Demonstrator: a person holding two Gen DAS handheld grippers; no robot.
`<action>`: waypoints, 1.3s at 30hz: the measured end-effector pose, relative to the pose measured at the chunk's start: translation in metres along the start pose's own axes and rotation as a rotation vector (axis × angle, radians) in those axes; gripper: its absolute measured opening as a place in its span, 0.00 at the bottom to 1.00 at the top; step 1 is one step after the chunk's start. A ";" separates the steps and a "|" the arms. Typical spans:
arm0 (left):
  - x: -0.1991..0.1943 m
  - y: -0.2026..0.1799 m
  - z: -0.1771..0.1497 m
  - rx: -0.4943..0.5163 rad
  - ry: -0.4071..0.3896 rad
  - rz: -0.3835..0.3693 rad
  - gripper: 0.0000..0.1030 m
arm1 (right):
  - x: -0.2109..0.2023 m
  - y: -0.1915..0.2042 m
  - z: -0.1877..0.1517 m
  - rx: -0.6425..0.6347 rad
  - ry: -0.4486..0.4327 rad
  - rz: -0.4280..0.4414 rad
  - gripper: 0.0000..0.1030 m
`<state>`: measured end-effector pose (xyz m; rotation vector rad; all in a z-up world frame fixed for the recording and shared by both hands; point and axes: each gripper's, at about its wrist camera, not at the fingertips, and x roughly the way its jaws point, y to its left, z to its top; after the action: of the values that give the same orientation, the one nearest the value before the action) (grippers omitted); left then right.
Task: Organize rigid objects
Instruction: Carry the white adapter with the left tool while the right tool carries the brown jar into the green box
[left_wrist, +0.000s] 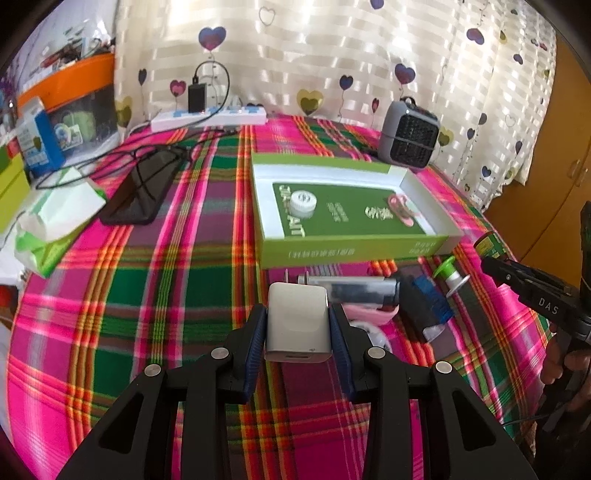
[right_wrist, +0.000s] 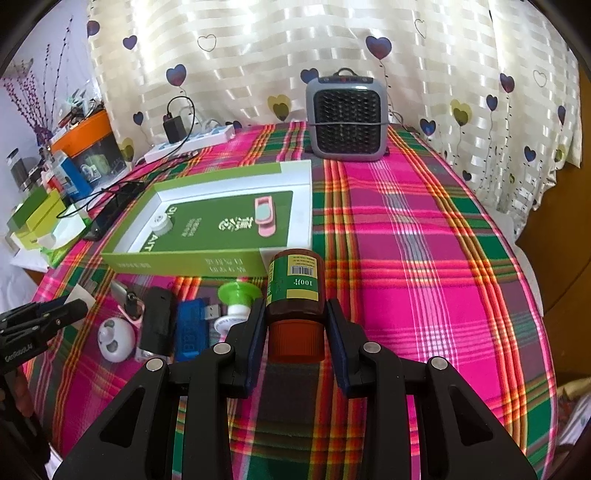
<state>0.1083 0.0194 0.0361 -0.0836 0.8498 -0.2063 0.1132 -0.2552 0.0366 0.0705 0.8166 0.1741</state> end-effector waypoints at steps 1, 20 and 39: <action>-0.002 -0.001 0.002 0.001 -0.004 0.000 0.32 | -0.001 0.000 0.002 -0.002 -0.003 0.001 0.32; 0.009 -0.010 0.053 0.024 -0.040 -0.023 0.32 | 0.016 0.020 0.058 -0.050 -0.008 0.066 0.32; 0.074 -0.003 0.102 0.022 0.024 -0.036 0.32 | 0.084 0.037 0.090 -0.066 0.099 0.101 0.32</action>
<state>0.2326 -0.0002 0.0490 -0.0762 0.8703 -0.2511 0.2308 -0.2032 0.0430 0.0411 0.9061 0.3017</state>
